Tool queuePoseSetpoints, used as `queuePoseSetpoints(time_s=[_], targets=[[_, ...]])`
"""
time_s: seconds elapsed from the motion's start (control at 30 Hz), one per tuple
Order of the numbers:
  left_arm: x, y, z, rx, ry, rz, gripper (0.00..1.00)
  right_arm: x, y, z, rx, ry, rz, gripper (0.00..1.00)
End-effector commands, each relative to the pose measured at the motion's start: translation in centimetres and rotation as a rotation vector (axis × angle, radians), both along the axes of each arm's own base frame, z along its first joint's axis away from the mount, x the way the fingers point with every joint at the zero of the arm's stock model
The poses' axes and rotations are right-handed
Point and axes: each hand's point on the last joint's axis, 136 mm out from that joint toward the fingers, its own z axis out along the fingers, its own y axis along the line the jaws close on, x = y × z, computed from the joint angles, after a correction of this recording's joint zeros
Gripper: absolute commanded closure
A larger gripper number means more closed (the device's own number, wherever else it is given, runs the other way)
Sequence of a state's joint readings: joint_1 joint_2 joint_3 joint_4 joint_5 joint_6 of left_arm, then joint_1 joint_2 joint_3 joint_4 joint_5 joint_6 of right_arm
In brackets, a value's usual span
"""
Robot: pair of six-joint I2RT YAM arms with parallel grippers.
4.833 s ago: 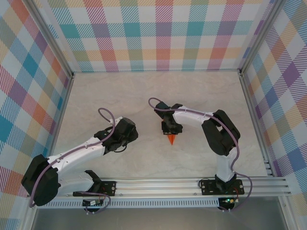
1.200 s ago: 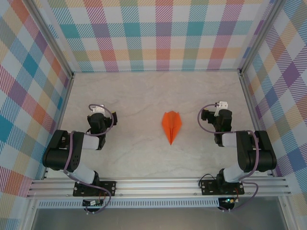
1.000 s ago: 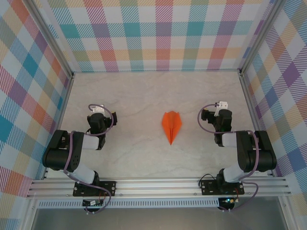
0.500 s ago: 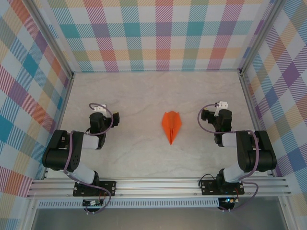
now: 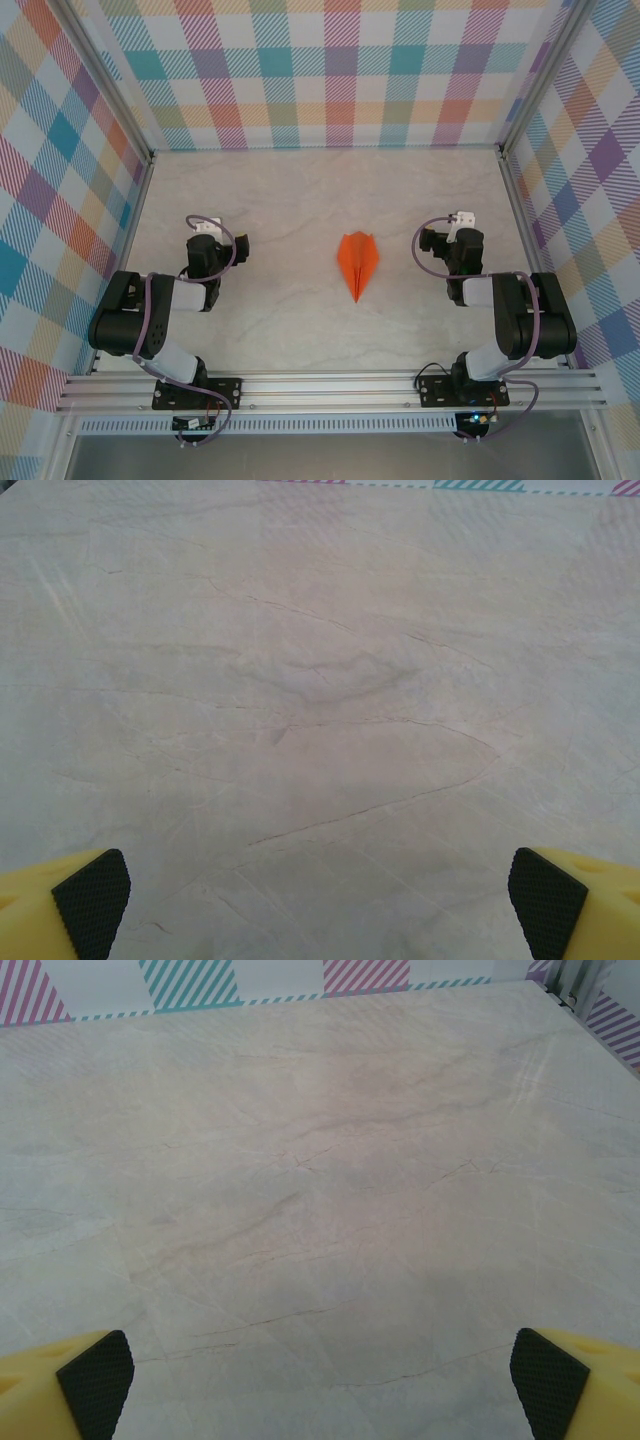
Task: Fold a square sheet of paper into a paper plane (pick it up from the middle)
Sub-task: Reset both arms
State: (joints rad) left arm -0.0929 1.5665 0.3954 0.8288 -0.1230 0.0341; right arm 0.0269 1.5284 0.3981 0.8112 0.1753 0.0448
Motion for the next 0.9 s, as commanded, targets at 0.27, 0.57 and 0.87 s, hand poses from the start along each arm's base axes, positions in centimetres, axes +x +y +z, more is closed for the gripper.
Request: queuePoseSetpoints(time_s=[0.27, 0.57, 0.87], targets=[[0.53, 0.48, 0.59, -0.009, -0.015, 0.015, 0.0, 0.18, 0.21, 0.72, 0.014, -0.031, 0.001, 0.0], [0.55, 0.45, 0.59, -0.009, -0.015, 0.014, 0.0, 0.18, 0.25, 0.71, 0.014, -0.031, 0.002, 0.0], [0.56, 0.44, 0.66, -0.009, -0.017, 0.013, 0.0, 0.18, 0.22, 0.71, 0.013, -0.031, 0.002, 0.0]])
